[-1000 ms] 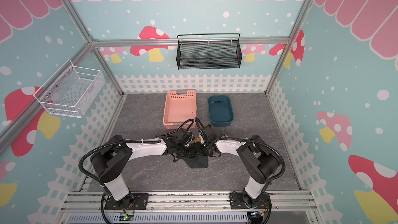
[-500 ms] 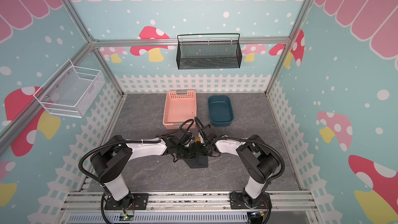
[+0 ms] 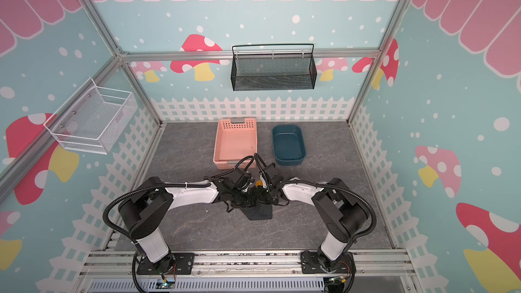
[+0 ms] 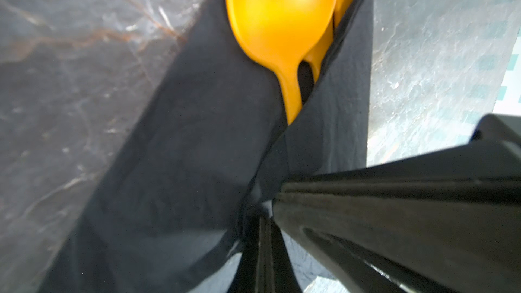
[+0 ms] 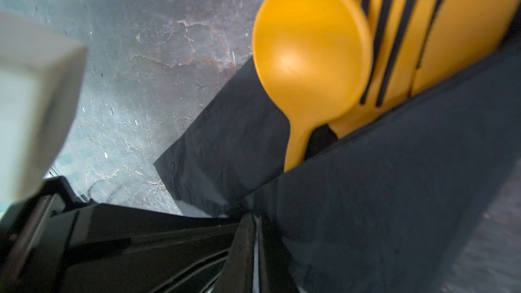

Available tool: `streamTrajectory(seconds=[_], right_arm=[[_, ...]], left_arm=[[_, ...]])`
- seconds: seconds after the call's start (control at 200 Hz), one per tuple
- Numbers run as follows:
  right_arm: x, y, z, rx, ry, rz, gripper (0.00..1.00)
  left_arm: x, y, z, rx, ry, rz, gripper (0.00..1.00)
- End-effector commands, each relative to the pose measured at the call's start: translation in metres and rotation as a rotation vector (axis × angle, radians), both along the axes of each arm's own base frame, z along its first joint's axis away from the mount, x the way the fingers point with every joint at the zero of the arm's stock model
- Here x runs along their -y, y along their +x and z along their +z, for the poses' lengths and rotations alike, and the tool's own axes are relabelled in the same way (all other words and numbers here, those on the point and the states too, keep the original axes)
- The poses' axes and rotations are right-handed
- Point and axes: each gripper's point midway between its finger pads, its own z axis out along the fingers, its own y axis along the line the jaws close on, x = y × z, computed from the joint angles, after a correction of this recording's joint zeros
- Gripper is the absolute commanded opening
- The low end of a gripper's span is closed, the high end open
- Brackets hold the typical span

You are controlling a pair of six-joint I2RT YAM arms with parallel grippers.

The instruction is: Place the utensils on the paper napkin and roll it up

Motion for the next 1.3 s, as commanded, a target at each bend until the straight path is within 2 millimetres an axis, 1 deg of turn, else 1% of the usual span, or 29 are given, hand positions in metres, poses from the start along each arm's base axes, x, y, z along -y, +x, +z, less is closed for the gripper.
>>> streamTrajectory(seconds=[0.0, 0.14, 0.31, 0.505, 0.59, 0.715, 0.826, 1.006, 1.166, 1.251, 1.296], right_arm=[[-0.004, -0.023, -0.002, -0.066, 0.014, 0.042, 0.1], [-0.002, -0.031, -0.016, -0.096, -0.002, 0.056, 0.11], [0.004, -0.035, -0.03, -0.121, -0.033, 0.057, 0.12], [0.007, -0.038, -0.038, -0.131, -0.051, 0.057, 0.11], [0.008, -0.039, -0.039, -0.134, -0.057, 0.056, 0.11], [0.01, -0.038, -0.039, -0.13, -0.062, 0.051, 0.11], [0.01, -0.038, -0.039, -0.13, -0.064, 0.048, 0.11], [0.01, -0.037, -0.038, -0.125, -0.064, 0.046, 0.11], [0.01, -0.037, -0.037, -0.124, -0.064, 0.047, 0.11], [0.01, -0.036, -0.037, -0.121, -0.067, 0.045, 0.11], [0.01, -0.036, -0.037, -0.122, -0.068, 0.046, 0.11]], left_arm=[[-0.01, -0.005, -0.018, -0.034, 0.057, 0.025, 0.01], [-0.01, -0.005, -0.018, -0.034, 0.058, 0.026, 0.01], [-0.01, -0.004, -0.017, -0.03, 0.057, 0.027, 0.01], [-0.009, -0.003, -0.016, -0.026, 0.054, 0.027, 0.01], [-0.009, -0.002, -0.011, -0.019, 0.049, 0.028, 0.02], [-0.012, 0.003, 0.004, 0.017, 0.046, 0.037, 0.03], [-0.021, 0.009, 0.018, 0.051, 0.061, 0.057, 0.05], [-0.045, 0.01, 0.029, 0.062, 0.056, 0.123, 0.1], [-0.068, 0.001, 0.025, 0.033, 0.056, 0.171, 0.14], [-0.078, -0.005, 0.022, 0.022, 0.053, 0.192, 0.19], [-0.083, -0.01, 0.018, 0.008, 0.052, 0.201, 0.21]])
